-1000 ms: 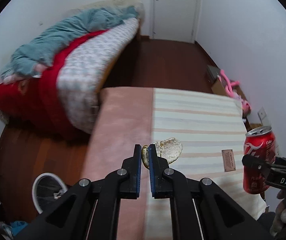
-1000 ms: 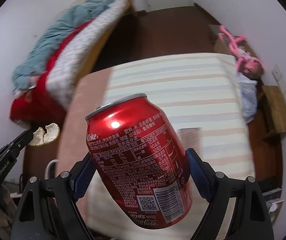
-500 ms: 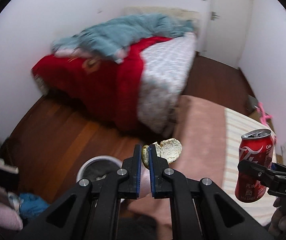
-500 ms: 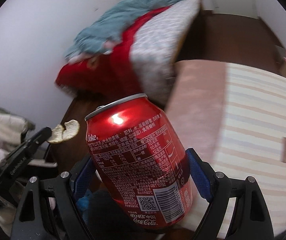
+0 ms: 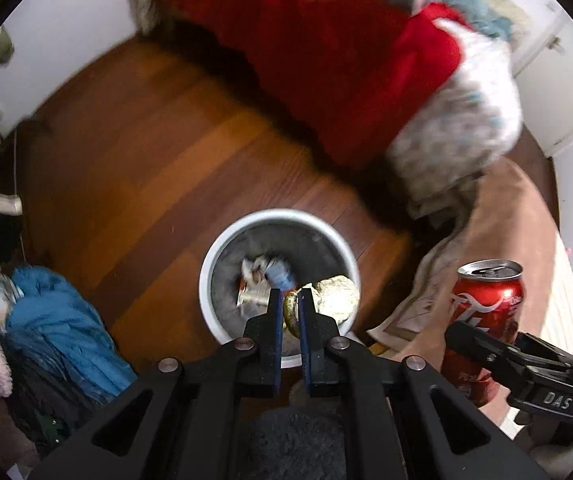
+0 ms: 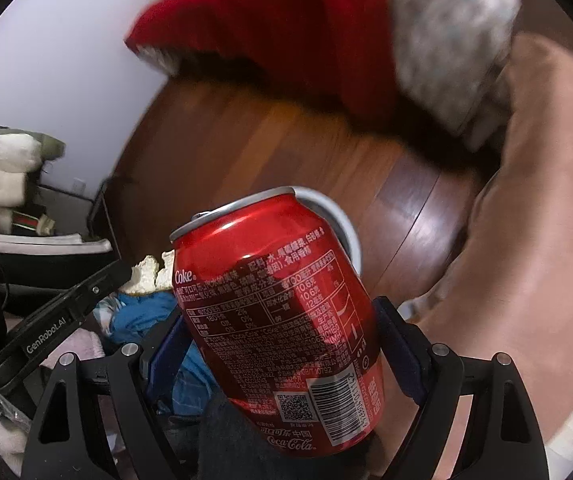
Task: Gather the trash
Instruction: 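Carry the can and bread crust over the trash bin, then open both tools to drop the can and bread into the bin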
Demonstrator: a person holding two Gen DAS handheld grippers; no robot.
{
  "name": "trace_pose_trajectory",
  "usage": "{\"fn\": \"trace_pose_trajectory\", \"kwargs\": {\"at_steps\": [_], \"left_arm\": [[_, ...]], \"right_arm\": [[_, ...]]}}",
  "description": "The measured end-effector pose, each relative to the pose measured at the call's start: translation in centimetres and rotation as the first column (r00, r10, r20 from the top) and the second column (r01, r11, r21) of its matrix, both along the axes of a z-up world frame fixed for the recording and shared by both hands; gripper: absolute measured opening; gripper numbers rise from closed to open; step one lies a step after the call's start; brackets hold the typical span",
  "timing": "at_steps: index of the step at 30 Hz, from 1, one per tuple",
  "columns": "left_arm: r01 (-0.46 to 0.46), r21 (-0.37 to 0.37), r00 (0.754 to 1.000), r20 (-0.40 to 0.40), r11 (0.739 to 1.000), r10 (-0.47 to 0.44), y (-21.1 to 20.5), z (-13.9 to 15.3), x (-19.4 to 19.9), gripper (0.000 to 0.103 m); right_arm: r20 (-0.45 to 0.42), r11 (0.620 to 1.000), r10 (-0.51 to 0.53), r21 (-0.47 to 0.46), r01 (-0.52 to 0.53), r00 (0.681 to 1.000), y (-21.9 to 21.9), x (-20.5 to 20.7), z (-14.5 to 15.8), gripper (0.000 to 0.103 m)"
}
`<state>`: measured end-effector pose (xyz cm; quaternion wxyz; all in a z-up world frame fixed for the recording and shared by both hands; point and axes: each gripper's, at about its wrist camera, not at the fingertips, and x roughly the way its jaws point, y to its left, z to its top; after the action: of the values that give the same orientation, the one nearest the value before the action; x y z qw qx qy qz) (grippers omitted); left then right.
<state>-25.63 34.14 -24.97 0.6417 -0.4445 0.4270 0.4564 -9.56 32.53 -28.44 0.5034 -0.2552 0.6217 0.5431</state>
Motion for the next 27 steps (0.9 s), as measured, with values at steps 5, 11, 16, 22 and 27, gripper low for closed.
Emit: {"fn": "trace_pose_trajectory", "kwargs": {"at_steps": [5, 11, 16, 22, 27], "left_arm": [[-0.071, -0.141, 0.997, -0.019, 0.987, 0.069, 2.3, -6.0, -1.9, 0.011], [-0.137, -0.154, 0.989, -0.068, 0.978, 0.128, 2.7, -7.8, -3.8, 0.103], [-0.146, -0.124, 0.983, -0.134, 0.981, 0.129, 2.2, -7.7, -4.7, 0.103], [-0.15, -0.038, 0.973, -0.182, 0.988, 0.141, 0.3, -6.1, -5.4, 0.103], [-0.134, 0.011, 0.973, -0.188, 0.991, 0.133, -2.4, -4.0, -5.4, 0.103]], "right_arm": [[-0.028, 0.992, 0.008, -0.122, -0.011, 1.0, 3.7, -1.3, -6.4, 0.088], [-0.072, 0.983, 0.003, -0.185, -0.016, 0.997, 6.2, -1.5, -11.4, 0.095], [-0.058, 0.984, 0.023, -0.174, -0.033, 0.998, 5.9, -1.1, -12.3, 0.103], [0.065, 0.986, 0.092, -0.144, -0.082, 0.994, 3.2, -1.2, -9.9, 0.103], [0.193, 0.986, 0.142, -0.112, -0.122, 0.971, -0.2, -1.2, -6.3, 0.103]]}}
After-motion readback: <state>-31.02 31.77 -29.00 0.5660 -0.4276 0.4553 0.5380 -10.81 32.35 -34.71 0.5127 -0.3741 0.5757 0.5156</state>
